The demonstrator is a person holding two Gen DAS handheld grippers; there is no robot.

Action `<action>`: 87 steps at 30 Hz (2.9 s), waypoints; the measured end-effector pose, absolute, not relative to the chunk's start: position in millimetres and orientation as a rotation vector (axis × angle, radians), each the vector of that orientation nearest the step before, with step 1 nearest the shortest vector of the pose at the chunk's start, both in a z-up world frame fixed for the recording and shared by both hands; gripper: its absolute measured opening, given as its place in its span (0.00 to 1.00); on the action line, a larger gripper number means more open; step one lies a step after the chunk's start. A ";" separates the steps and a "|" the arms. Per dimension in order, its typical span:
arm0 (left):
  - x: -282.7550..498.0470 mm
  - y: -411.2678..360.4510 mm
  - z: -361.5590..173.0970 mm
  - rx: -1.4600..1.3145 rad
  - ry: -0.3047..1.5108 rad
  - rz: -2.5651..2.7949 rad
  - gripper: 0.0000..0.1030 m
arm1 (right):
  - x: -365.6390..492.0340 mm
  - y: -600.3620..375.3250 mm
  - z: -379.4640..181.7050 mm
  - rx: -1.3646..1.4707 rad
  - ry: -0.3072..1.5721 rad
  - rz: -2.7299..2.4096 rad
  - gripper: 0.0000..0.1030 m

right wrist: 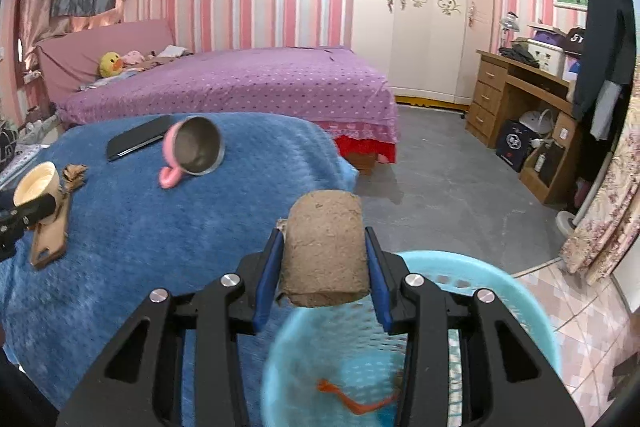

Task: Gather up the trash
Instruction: 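Carry the tube and lid over the basket and open the left tool, then open the right tool to drop the cardboard tube into the basket, then move both tools back over the bed toward the orange peels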

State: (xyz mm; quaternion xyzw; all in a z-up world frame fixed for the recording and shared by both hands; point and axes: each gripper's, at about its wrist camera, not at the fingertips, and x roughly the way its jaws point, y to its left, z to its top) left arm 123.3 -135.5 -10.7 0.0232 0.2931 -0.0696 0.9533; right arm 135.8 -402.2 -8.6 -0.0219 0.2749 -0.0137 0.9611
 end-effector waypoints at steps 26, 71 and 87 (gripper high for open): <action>126.9 -366.9 -45.5 0.139 0.668 -0.503 0.59 | 76.7 -560.0 -24.5 0.082 0.562 -0.272 0.39; 128.9 -226.2 4.9 0.121 0.557 -0.237 0.95 | 86.1 -517.0 -17.0 0.119 0.512 -0.293 0.95; 115.8 -107.8 12.7 0.121 0.521 -0.133 0.95 | 118.9 -379.0 -5.5 -0.053 0.512 -0.086 0.95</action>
